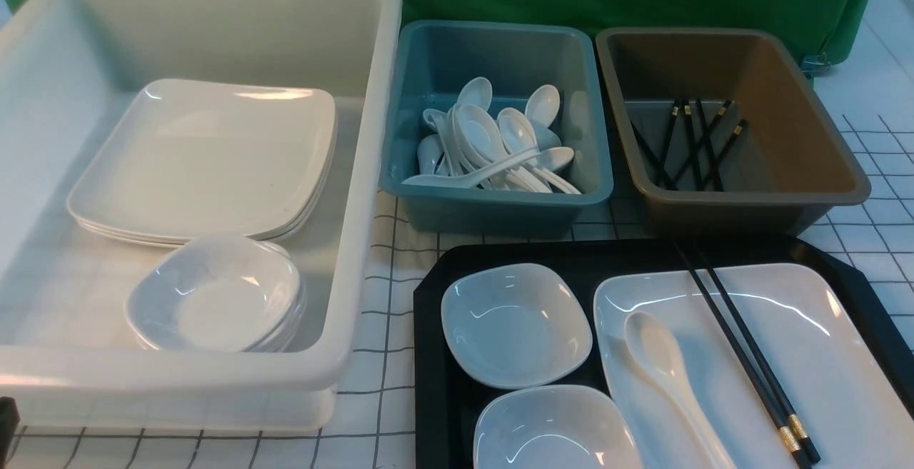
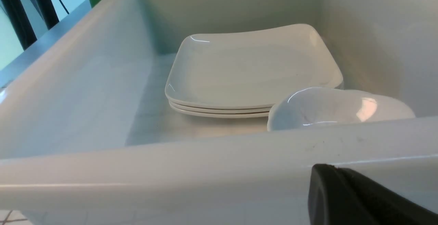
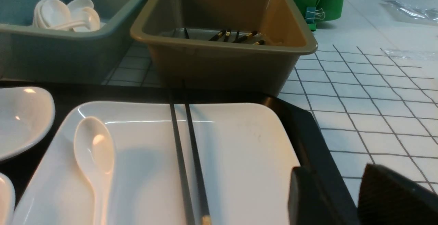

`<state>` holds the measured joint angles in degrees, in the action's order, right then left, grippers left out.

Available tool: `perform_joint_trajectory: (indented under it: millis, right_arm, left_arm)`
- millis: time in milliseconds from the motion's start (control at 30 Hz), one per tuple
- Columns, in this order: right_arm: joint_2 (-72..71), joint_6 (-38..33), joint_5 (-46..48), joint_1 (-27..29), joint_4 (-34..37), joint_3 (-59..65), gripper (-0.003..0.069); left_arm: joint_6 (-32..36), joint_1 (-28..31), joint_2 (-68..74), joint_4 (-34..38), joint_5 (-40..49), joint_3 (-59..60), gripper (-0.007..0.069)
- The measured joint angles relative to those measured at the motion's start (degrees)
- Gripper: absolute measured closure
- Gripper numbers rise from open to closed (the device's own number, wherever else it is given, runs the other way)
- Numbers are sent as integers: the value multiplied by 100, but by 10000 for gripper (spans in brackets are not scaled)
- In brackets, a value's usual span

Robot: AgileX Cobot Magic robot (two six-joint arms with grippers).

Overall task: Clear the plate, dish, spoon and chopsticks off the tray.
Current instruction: Use the right arm to grab a pair of chopsticks from the plate

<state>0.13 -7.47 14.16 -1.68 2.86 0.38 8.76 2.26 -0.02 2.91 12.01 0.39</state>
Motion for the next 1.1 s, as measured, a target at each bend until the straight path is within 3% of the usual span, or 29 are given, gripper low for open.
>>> perform_joint_trajectory:
  millis: [100,267,433,600,667,767,833,967,1033,1100]
  right_arm:
    - [0,0,0,0,0,0,415]
    - [0,0,0,0,0,0,415]
    - [0,37,-36,0,24,0,415]
    - [0,1532,-949,-41,771,2,415]
    - [0,2414,-1502,-55,946,2,415]
    - [0,3133,-2104,-55,1026,2,415]
    - [0,3269,-2336,-55,1031,2,415]
    - [-1,3404,-3007,-55,1069,2,417]
    - [-1,3444,-3353,-61,1069,2,420]
    - [1,3445,-3191,-110,936,-234,468]
  left_arm:
    - [0,0,0,167,-286,0,605]
    - [-729,0,0,1759,-1422,0,605]
    - [-1172,0,0,2341,-2078,0,605]
    - [-2040,0,0,2413,-2942,0,605]
    - [-2680,0,0,2324,-3675,0,605]
    - [-3452,0,-5,2044,-4256,-168,605]
    - [-3583,0,-5,1876,-4137,-417,605]
    - [-3711,0,242,988,-2565,-1889,605]
    - [-3711,0,609,617,-1529,-2610,605]
    - [-3384,0,1324,380,-32,-3462,605]
